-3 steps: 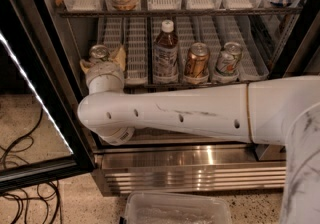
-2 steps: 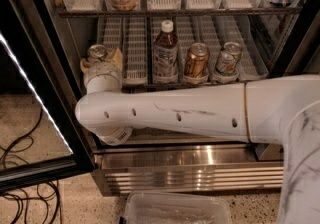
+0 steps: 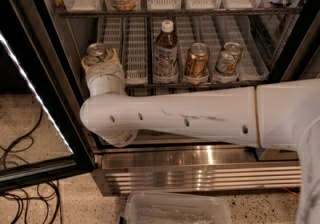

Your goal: Pick 7up can from middle shelf of fridge

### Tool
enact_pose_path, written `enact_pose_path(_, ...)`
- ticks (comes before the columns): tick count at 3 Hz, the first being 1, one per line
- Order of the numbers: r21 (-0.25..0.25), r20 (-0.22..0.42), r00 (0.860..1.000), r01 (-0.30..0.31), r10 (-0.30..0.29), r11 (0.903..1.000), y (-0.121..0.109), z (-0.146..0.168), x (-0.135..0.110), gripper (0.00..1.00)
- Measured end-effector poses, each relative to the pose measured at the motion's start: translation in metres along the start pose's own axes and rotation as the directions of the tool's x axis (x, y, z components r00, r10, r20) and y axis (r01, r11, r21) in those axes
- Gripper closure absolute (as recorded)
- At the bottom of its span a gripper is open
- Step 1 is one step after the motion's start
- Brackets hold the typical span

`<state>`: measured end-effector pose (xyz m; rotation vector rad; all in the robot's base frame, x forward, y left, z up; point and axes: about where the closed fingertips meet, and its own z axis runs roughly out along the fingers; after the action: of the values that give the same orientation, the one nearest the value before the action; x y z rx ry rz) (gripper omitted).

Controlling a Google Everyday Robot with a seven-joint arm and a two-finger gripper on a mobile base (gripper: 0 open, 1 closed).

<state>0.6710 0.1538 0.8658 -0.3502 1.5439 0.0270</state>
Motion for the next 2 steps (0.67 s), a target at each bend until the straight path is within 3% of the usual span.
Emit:
enact_pose_path(1,-0.065,0.083,0.994,-0.065,0.071,0.9957,-0.015,-0.029,-0.017,1.0)
enact_pose_path(2,-0.12,0.158,0.976,-0.131,0.149,0.984,-0.042,-0.057,-0.03,1.0)
